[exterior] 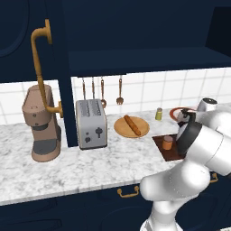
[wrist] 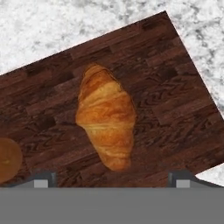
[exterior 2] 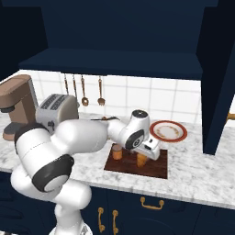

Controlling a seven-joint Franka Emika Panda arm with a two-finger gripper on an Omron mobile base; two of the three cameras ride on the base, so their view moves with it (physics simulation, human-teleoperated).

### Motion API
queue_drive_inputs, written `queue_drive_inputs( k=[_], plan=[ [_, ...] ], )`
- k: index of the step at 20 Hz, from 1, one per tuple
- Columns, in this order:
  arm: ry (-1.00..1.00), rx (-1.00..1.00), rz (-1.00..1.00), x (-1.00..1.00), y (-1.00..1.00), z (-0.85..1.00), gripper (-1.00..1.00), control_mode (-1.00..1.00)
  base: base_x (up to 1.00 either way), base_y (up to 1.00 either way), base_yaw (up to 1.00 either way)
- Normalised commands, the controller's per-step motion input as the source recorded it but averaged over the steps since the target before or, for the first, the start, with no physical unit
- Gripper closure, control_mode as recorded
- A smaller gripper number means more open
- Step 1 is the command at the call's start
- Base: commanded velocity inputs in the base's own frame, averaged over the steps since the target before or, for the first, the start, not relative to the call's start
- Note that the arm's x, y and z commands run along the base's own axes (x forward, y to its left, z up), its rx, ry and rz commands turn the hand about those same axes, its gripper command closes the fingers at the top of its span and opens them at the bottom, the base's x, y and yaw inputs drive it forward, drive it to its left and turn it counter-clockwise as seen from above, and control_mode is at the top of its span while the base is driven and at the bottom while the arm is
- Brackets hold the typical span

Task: From the different types of pastries on the counter, select a croissant and place it on the cutting board. Then retrieve a jar of jam from the cabinet and place it alongside the croissant on the cutting board.

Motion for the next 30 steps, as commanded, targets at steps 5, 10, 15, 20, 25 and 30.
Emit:
queue_drive_inputs(
  k=[5, 10, 15, 20, 25, 30],
  plan=[
    [0.07, -0.01, 0.03, -0.45, 0.04, 0.27, -1.0, -1.0, 0.0, 0.0, 0.0],
    [0.12, -0.03, 0.01, -0.66, 0.02, 0.0, -1.0, -1.0, 0.0, 0.0, 0.0],
    [0.04, -0.03, 0.03, -0.7, 0.02, 0.0, -1.0, -1.0, 0.0, 0.0, 0.0],
    [0.01, -0.04, 0.04, -0.68, 0.03, 0.0, -1.0, -1.0, 0.0, 0.0, 0.0],
    [-0.01, -0.04, 0.03, -0.82, 0.0, 0.0, -1.0, -1.0, 0.0, 0.0, 0.0],
    [0.0, -0.07, 0.04, -0.64, 0.09, 0.0, -1.0, -1.0, 0.0, 0.0, 0.0]
  ],
)
